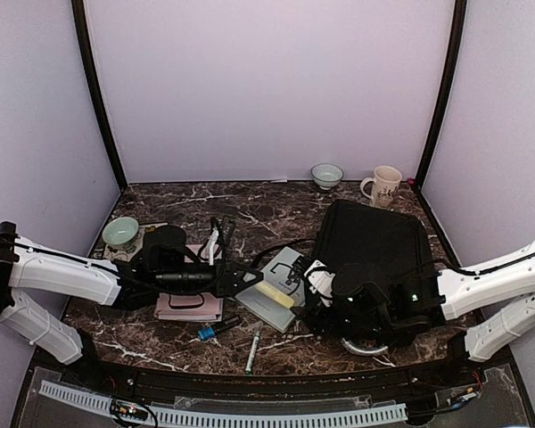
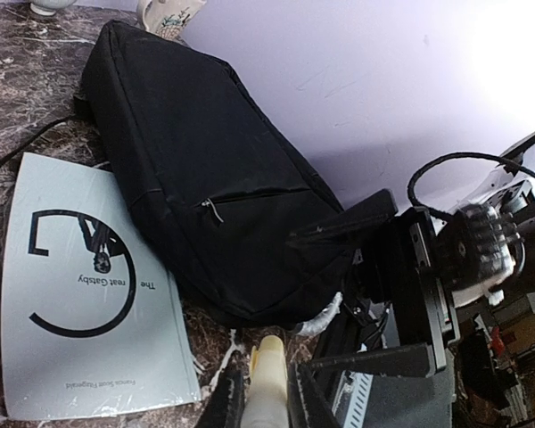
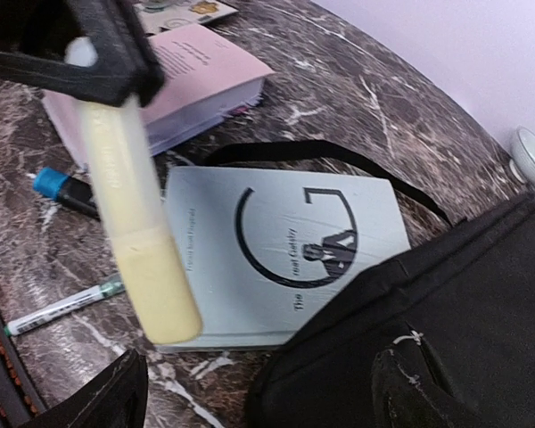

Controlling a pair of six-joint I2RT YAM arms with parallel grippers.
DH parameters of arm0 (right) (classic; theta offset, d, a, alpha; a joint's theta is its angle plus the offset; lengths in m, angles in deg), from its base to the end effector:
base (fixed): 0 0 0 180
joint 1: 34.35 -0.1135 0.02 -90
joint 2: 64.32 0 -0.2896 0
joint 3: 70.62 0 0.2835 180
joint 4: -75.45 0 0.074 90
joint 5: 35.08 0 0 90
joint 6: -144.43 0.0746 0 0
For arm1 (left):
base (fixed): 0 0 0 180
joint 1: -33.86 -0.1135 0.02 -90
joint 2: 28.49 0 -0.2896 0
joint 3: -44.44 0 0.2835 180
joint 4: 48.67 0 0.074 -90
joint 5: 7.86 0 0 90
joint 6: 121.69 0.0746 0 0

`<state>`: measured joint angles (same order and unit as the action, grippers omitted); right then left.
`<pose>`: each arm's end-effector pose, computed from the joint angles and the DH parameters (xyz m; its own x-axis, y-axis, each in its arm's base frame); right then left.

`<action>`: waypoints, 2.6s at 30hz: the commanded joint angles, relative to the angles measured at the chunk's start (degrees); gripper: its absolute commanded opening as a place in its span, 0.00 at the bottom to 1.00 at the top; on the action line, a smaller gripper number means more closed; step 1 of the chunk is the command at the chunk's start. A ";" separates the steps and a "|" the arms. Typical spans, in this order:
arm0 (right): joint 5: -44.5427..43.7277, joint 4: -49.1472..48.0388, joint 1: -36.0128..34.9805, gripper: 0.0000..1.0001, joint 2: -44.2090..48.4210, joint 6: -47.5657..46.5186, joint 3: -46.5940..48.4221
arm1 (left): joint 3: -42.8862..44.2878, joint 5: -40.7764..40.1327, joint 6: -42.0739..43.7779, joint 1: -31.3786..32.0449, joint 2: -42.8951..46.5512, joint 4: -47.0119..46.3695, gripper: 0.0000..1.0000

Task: Pack the student bag
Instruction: Pass from the right arm to the left, then move the student bag to the center of the board, then pick up the student bag from the upper front pocket.

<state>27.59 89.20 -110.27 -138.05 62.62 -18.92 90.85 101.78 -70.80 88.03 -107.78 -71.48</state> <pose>0.1100 0.2977 0.2031 -0.2506 -0.4791 -0.8412 -0.7429 0.6523 -0.1501 0.1824 -0.2954 0.2189 -0.6833 -0.0685 -0.7269 0.6782 0.3090 -0.6667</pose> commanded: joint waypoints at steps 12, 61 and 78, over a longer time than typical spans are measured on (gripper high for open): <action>-24.96 38.73 13.18 0.87 6.12 51.62 -0.03 | 1.50 -7.35 7.29 0.06 2.64 5.98 0.00; -5.47 18.42 16.42 1.00 6.15 17.96 0.84 | 10.60 -12.55 35.15 7.53 -5.73 4.47 0.00; -16.54 17.19 20.11 1.00 -16.70 13.48 9.48 | 8.78 -13.50 34.65 7.52 -10.34 2.01 0.00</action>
<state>14.59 108.81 -91.81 -150.84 75.97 -10.68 101.34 88.65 -36.33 95.64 -117.84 -66.60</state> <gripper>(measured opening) 0.999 0.154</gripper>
